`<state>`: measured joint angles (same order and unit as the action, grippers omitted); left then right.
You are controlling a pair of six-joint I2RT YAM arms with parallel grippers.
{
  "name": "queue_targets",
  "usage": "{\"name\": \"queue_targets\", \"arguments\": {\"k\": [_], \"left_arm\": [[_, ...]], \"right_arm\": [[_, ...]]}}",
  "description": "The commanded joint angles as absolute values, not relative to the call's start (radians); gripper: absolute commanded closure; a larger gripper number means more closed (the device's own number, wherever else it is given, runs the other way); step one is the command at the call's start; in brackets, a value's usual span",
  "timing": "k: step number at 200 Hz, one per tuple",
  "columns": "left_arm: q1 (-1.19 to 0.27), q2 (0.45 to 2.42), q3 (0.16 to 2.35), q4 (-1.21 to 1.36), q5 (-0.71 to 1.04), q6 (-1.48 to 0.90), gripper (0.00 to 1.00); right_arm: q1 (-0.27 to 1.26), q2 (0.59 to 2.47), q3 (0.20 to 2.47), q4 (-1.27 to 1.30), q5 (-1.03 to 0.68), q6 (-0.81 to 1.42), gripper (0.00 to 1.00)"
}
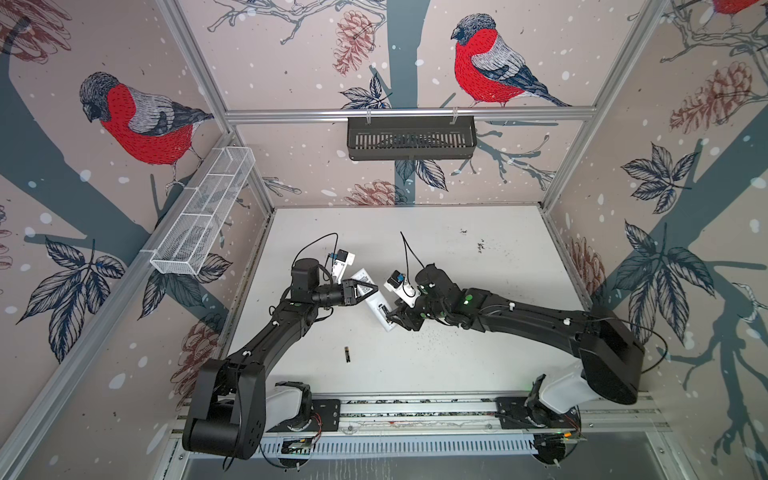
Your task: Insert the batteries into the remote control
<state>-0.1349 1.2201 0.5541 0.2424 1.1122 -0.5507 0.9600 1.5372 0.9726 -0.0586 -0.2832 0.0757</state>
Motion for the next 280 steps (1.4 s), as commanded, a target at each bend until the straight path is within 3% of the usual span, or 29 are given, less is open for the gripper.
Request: {"name": "queue_targets", "arguments": {"k": [1, 12, 40, 65, 124, 172, 186, 226, 254, 280], "left_arm": [[-0.136, 1.216, 0.56, 0.254, 1.131, -0.54, 1.0], [-0.138, 1.218, 0.56, 0.257, 1.132, -0.542, 1.0], [-0.14, 1.216, 0.561, 0.258, 1.132, -0.543, 1.0], [-0.147, 1.213, 0.564, 0.247, 1.132, -0.535, 1.0], [-0.149, 1.219, 0.574, 0.214, 1.116, -0.51, 1.0], [-0.125, 1.208, 0.629, -0.01, 0.946, -0.369, 1.0], [-0.101, 1.203, 0.638, -0.06, 0.893, -0.345, 1.0], [-0.079, 1.144, 0.692, -0.25, 0.574, -0.274, 1.0], [-0.076, 1.085, 0.704, -0.329, 0.292, -0.254, 1.0], [-0.075, 1.038, 0.722, -0.367, 0.17, -0.22, 1.0]], "right_arm": [[0.958, 1.55, 0.976, -0.035, -0.31, 0.079, 0.46], [0.958, 1.558, 0.979, -0.034, -0.312, 0.079, 0.48], [0.947, 1.573, 0.985, -0.032, -0.303, 0.089, 0.65], [0.936, 1.582, 0.986, -0.032, -0.312, 0.09, 0.72], [0.925, 1.586, 0.983, -0.016, -0.334, 0.09, 0.75], [0.911, 1.531, 0.959, 0.001, -0.354, 0.108, 0.4], [0.912, 1.517, 0.949, 0.002, -0.348, 0.117, 0.34], [0.978, 1.569, 0.97, -0.015, -0.238, 0.165, 0.3], [1.059, 1.654, 1.002, 0.024, -0.122, 0.324, 0.31], [1.153, 1.767, 1.091, -0.015, -0.059, 0.402, 0.32]]}}
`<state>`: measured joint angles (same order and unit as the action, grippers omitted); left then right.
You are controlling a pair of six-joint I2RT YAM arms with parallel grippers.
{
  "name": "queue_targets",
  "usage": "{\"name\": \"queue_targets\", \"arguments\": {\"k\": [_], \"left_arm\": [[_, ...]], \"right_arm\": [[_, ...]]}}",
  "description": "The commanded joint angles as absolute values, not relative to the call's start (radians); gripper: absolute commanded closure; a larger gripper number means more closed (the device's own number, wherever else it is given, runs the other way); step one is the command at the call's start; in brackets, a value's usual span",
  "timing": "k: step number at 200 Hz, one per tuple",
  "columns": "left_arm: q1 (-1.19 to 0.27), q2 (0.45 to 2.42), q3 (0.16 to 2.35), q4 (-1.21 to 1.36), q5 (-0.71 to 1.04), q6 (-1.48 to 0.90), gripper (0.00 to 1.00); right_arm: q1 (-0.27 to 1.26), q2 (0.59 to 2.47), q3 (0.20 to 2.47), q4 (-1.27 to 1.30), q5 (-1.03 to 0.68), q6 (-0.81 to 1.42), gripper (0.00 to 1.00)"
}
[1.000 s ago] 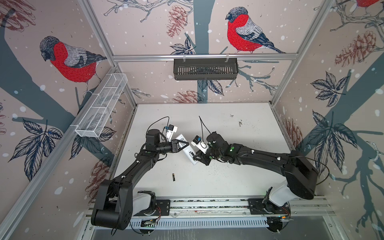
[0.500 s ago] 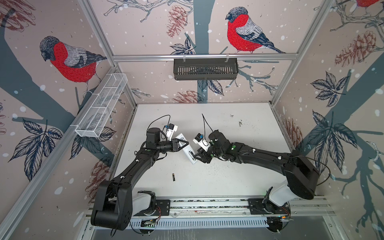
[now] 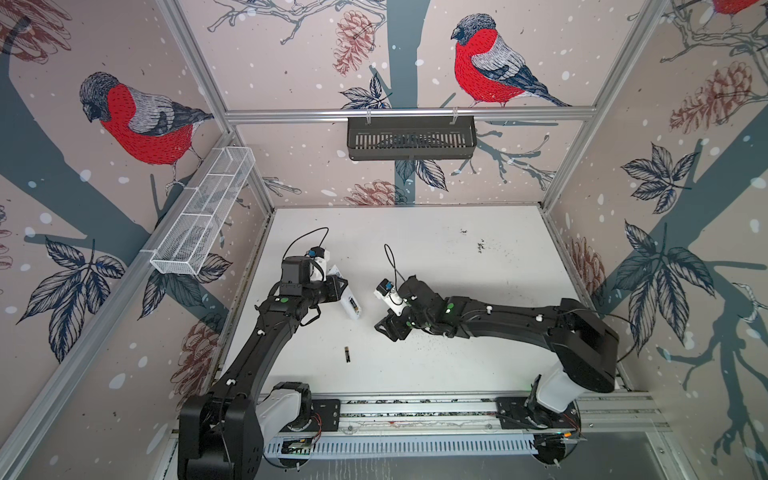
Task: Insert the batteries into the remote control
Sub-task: 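Move the right gripper down to the second battery on the table, then grasp the second gold-and-black battery upright with the right gripper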
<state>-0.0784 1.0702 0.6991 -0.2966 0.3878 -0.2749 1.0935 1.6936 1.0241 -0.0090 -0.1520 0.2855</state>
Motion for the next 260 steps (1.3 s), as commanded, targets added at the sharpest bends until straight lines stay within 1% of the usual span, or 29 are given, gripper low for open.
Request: {"name": "queue_targets", "arguments": {"k": [1, 53, 93, 114, 139, 178, 198, 229, 260], "left_arm": [[-0.075, 1.036, 0.724, -0.369, 0.165, -0.22, 1.0], [-0.074, 0.922, 0.724, -0.39, 0.031, -0.23, 1.0], [-0.069, 0.852, 0.715, -0.378, 0.004, -0.236, 1.0], [-0.069, 0.832, 0.712, -0.374, 0.009, -0.239, 1.0], [-0.069, 0.815, 0.71, -0.371, 0.018, -0.239, 1.0], [-0.075, 0.807, 0.709, -0.375, 0.02, -0.242, 1.0], [-0.075, 0.807, 0.711, -0.377, 0.012, -0.249, 1.0], [-0.075, 0.808, 0.709, -0.376, 0.014, -0.251, 1.0], [-0.075, 0.811, 0.705, -0.371, 0.02, -0.252, 1.0]], "right_arm": [[1.155, 1.773, 1.098, -0.019, -0.059, 0.404, 0.32], [1.276, 2.013, 1.346, -0.187, -0.02, 0.487, 0.35], [1.313, 2.126, 1.459, -0.281, 0.027, 0.521, 0.43], [1.318, 2.158, 1.498, -0.318, 0.059, 0.54, 0.47], [1.326, 2.197, 1.552, -0.357, 0.09, 0.532, 0.5], [1.351, 2.267, 1.665, -0.485, 0.18, 0.499, 0.6], [1.357, 2.269, 1.666, -0.512, 0.199, 0.498, 0.65], [1.369, 2.26, 1.649, -0.527, 0.212, 0.494, 0.68], [1.378, 2.249, 1.623, -0.517, 0.206, 0.488, 0.76]]}}
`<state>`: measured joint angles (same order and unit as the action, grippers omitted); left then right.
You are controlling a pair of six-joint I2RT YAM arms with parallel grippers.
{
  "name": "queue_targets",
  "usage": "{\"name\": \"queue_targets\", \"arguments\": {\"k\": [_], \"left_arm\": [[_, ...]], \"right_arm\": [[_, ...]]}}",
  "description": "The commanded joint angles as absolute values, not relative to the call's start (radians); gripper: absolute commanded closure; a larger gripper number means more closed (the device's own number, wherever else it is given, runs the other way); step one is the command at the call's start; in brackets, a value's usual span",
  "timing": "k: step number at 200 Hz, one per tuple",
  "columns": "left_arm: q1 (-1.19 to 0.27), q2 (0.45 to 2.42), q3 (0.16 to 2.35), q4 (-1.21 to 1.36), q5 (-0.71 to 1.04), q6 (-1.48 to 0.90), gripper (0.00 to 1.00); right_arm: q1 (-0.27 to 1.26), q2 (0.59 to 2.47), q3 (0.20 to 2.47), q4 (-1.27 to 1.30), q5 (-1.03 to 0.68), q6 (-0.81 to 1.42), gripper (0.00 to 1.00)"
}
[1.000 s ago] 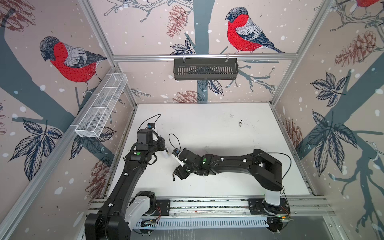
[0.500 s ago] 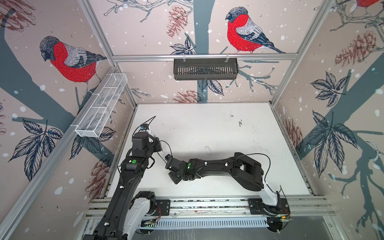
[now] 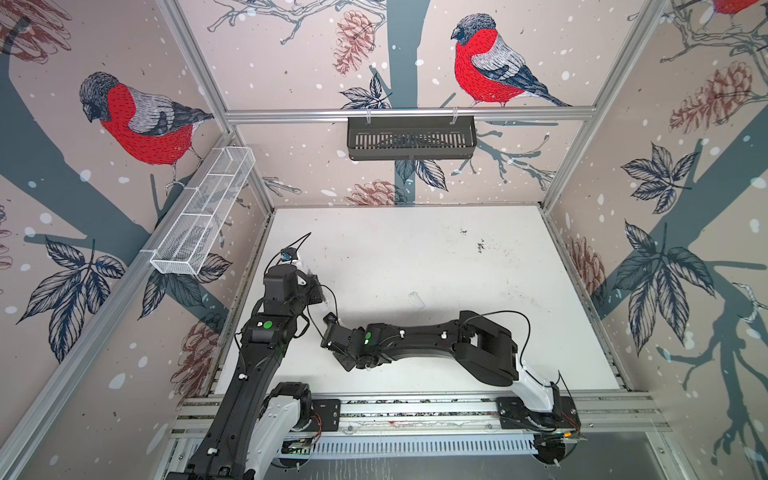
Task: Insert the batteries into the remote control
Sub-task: 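Grasp the second gold-and-black battery upright with the right gripper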
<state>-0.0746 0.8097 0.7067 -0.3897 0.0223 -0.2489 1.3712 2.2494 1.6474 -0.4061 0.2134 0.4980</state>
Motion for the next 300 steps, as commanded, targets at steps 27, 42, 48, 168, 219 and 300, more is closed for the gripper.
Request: {"name": "queue_targets", "arguments": {"k": [27, 42, 48, 168, 219, 300], "left_arm": [[-0.076, 0.815, 0.704, -0.369, 0.023, -0.252, 1.0], [-0.075, 0.818, 0.704, -0.366, 0.026, -0.251, 1.0], [-0.075, 0.819, 0.704, -0.367, 0.027, -0.252, 1.0], [-0.075, 0.867, 0.694, -0.335, 0.101, -0.249, 1.0], [-0.075, 0.904, 0.697, -0.311, 0.184, -0.243, 1.0], [-0.077, 0.918, 0.685, -0.276, 0.264, -0.26, 1.0]], "right_arm": [[1.381, 2.228, 1.592, -0.508, 0.206, 0.482, 0.8], [1.381, 2.208, 1.565, -0.498, 0.209, 0.482, 0.82], [1.381, 2.2, 1.551, -0.493, 0.212, 0.482, 0.83], [1.26, 1.988, 1.18, -0.28, 0.208, 0.397, 0.86], [1.169, 1.942, 1.065, -0.207, 0.184, 0.367, 0.86], [1.086, 1.896, 1.034, -0.208, 0.177, 0.243, 0.86]]}}
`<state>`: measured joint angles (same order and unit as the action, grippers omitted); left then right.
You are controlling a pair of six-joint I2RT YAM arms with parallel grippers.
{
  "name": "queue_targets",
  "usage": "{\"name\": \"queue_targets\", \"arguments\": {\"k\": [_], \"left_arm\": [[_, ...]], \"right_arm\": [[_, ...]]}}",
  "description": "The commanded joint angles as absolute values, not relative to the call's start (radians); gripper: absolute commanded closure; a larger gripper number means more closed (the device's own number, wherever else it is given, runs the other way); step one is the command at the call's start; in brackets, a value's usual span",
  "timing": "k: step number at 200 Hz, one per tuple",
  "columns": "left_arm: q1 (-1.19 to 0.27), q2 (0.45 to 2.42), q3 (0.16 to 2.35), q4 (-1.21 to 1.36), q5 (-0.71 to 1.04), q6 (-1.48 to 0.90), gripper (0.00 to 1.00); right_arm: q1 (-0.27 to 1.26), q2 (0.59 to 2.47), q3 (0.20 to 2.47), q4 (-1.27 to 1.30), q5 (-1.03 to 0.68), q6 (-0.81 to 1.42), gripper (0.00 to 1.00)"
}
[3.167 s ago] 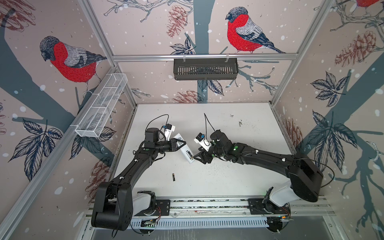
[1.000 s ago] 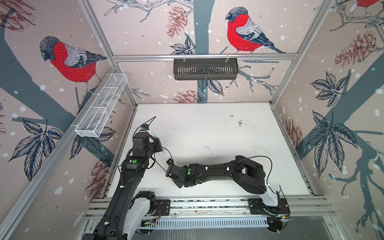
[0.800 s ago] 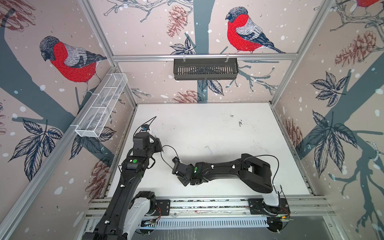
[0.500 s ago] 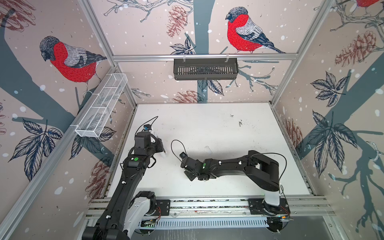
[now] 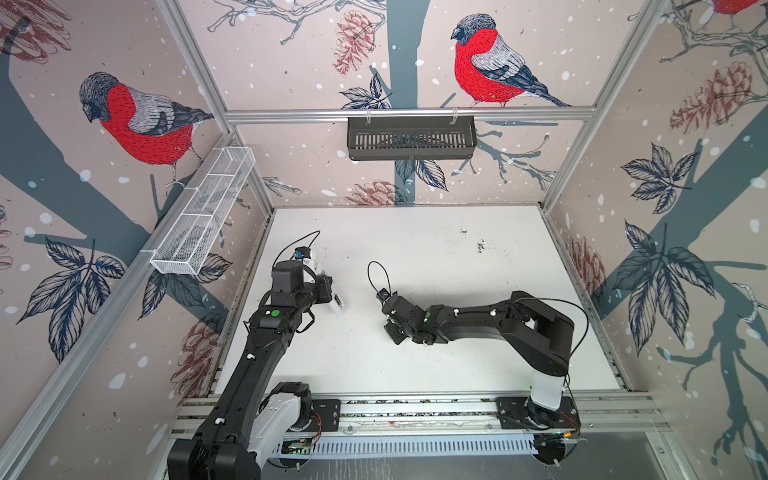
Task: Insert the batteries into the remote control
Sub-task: 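Grasp the second gold-and-black battery upright with the right gripper, then carry the battery toward the remote held by the left gripper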
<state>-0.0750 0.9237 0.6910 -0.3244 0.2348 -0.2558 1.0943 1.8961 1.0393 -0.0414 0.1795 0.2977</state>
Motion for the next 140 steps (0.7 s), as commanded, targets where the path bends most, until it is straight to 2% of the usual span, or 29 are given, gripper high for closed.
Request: {"name": "queue_targets", "arguments": {"k": [1, 36, 94, 140], "left_arm": [[-0.077, 0.918, 0.685, -0.275, 0.264, -0.261, 1.0], [-0.077, 0.92, 0.68, -0.267, 0.277, -0.26, 1.0], [-0.076, 0.92, 0.677, -0.263, 0.291, -0.257, 1.0], [-0.076, 0.922, 0.677, -0.261, 0.301, -0.257, 1.0]], "right_arm": [[1.085, 1.895, 1.034, -0.209, 0.177, 0.241, 0.86], [1.082, 1.89, 1.057, -0.228, 0.175, 0.23, 0.85], [1.075, 1.882, 1.118, -0.265, 0.172, 0.227, 0.73], [1.068, 1.897, 1.17, -0.351, 0.133, 0.245, 0.71]]}}
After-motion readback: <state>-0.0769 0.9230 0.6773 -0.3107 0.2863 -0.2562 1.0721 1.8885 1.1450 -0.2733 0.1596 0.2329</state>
